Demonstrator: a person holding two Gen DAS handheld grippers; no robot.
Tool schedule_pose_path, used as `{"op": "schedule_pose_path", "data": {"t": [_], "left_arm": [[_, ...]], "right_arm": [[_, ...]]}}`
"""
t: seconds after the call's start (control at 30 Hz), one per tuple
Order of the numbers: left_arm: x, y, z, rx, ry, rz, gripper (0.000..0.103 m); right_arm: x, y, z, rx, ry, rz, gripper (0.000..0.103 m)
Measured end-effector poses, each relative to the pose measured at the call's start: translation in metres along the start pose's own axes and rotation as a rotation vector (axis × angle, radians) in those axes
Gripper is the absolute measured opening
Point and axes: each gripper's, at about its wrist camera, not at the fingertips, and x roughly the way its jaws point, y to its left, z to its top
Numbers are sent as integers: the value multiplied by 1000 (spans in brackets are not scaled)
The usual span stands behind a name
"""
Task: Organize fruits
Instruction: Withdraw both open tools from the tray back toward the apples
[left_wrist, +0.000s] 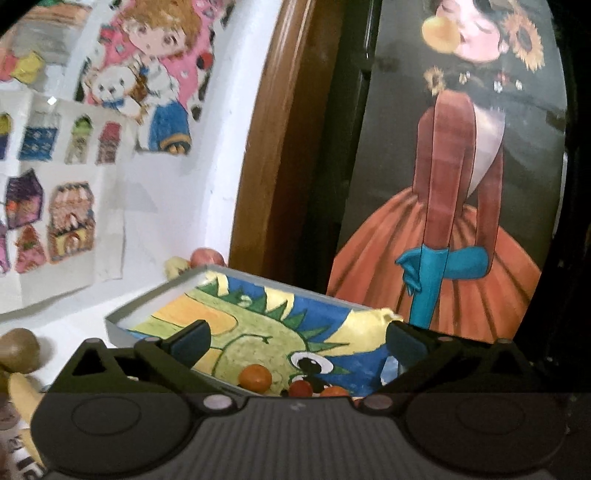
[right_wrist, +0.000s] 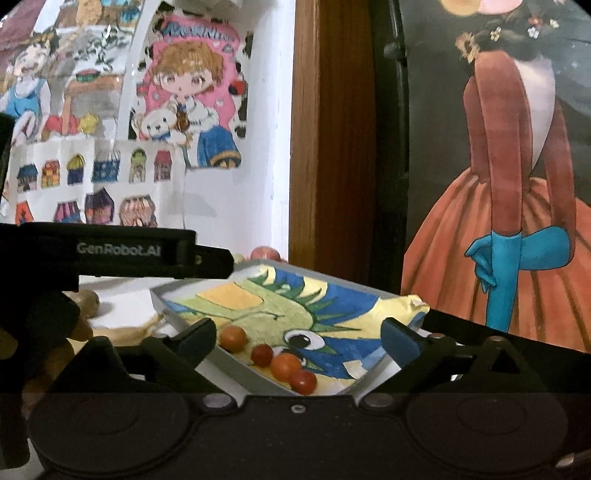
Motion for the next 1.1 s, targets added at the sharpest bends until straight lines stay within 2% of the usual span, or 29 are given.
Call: {"op": "schedule_pose_path", "data": {"t": [0.07, 0.43, 0.87, 1.1], "left_arm": [[-14, 3, 3, -3, -12, 1, 103], [-99, 32, 7, -12, -61, 23, 103], [-183, 79, 1, 9, -71, 136, 103], [-216, 114, -8, 45, -56, 226, 103]], "right_arm": [[-11, 7, 3, 5, -15, -5, 102], [-69, 51, 9, 13, -66, 14, 102], [-111, 108, 6, 39, -103, 108, 102], [-121, 141, -1, 34, -96, 132, 102]]}}
